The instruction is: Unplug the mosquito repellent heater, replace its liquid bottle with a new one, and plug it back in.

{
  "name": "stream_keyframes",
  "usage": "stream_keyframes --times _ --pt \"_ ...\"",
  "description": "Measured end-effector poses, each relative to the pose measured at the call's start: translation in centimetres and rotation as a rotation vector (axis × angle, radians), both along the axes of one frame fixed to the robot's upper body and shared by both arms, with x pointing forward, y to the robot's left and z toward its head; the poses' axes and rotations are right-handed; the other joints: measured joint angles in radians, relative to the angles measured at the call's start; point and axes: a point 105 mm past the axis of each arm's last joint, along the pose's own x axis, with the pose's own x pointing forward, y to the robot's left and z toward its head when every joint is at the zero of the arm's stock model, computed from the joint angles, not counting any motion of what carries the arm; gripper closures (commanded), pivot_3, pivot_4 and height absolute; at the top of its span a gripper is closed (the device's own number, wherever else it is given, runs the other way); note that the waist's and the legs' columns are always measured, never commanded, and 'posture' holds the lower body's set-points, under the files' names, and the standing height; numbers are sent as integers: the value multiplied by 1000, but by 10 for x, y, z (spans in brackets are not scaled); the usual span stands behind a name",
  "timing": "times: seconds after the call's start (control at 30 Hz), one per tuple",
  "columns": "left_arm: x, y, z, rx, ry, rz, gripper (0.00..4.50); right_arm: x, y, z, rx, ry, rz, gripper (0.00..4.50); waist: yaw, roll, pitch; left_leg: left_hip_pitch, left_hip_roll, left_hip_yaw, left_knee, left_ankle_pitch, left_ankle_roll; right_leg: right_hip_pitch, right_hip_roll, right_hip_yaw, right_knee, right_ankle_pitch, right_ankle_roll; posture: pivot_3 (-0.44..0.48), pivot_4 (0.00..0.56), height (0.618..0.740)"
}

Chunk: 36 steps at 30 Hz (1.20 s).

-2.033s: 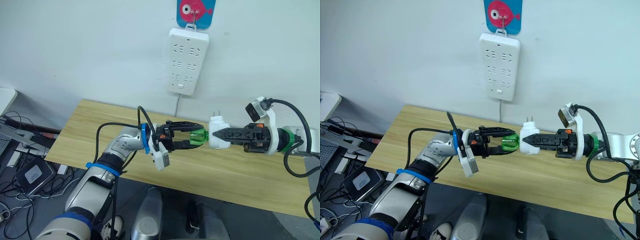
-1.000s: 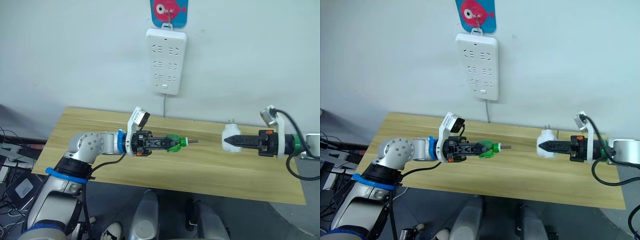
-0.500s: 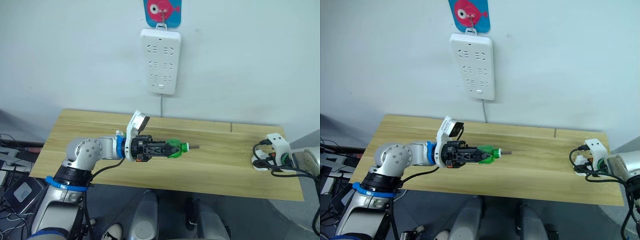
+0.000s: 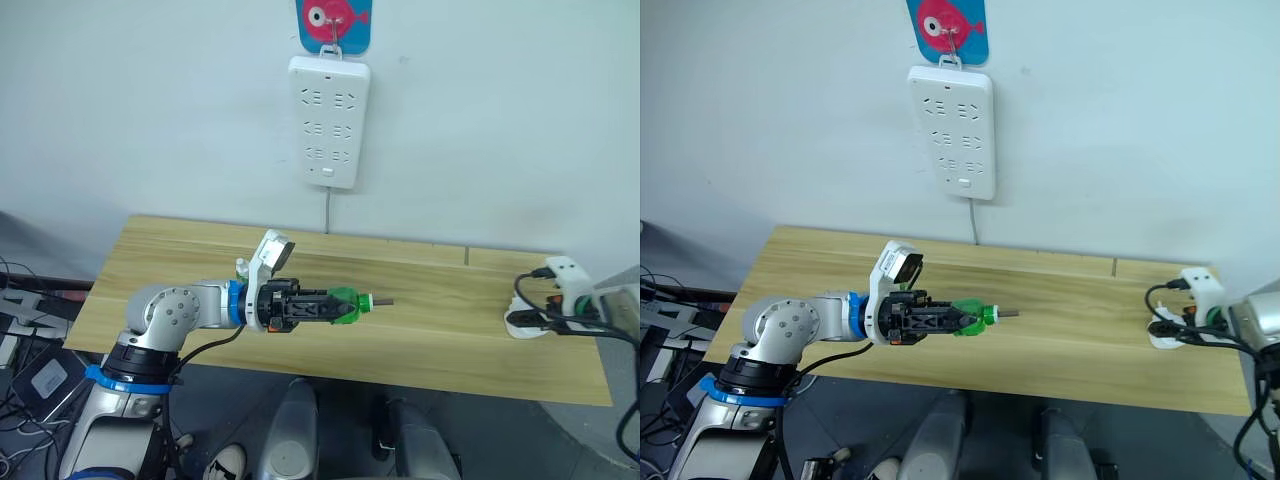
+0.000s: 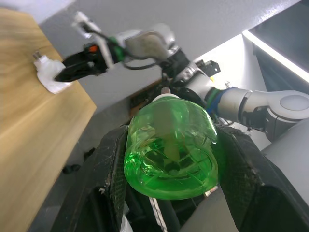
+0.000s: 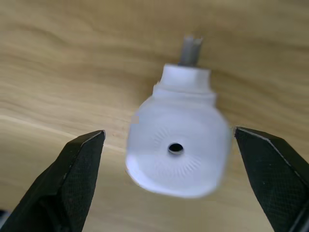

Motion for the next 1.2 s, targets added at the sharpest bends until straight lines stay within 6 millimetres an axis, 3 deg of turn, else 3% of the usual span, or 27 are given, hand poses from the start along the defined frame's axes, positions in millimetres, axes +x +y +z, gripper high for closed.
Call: stream_keyframes --times 0.03,0.17,0.23,0.33,0.5,0.63,0.87,0.97,1.2 --pt "4 -2 0 -5 -53 38 2245 0 6 12 42 -36 -5 38 0 0 0 0 0 0 0 0 0 0 0 0 0 0 0 336 295 740" --pt "18 -26 3 -17 -377 210 2245 0 75 56 430 -227 89 38 1 0 0 1 1 -1 0 1 -1 1 0 0 0 3 -5 311 279 740" --pt "26 -34 4 1 -554 309 2245 -7 109 69 666 -314 166 38 8 0 -1 1 1 -1 -1 1 -2 1 0 0 0 3 -5 304 270 740" --pt "34 -43 9 9 -736 407 2245 -15 137 80 858 -409 200 38 24 0 -1 0 -1 1 0 1 -2 1 -1 1 -1 4 -5 300 257 740" --pt "41 -48 7 23 -879 493 2245 -32 167 77 973 -448 80 38 37 1 -2 -1 -2 4 0 1 -2 1 -3 3 -2 4 -3 307 244 740" --pt "37 -59 8 -4 -914 485 2245 -30 183 95 1053 -465 -45 38 26 0 -3 -1 -2 4 1 1 -2 1 -2 4 -2 2 4 309 238 740" --pt "31 -68 4 -11 -906 450 2245 -24 205 95 1093 -417 -163 38 12 0 -4 0 -1 2 1 1 -2 1 0 3 0 2 3 313 233 740" --pt "32 -68 4 -9 -908 455 2245 -24 208 96 1097 -414 -167 550 12 0 -4 0 -1 2 1 1 -2 1 0 3 0 4 2 317 234 740" --pt "32 -69 5 -12 -911 467 2245 -25 216 97 1114 -403 -154 3027 11 0 -5 0 -1 2 1 1 -2 1 0 3 0 5 -2 323 237 740"
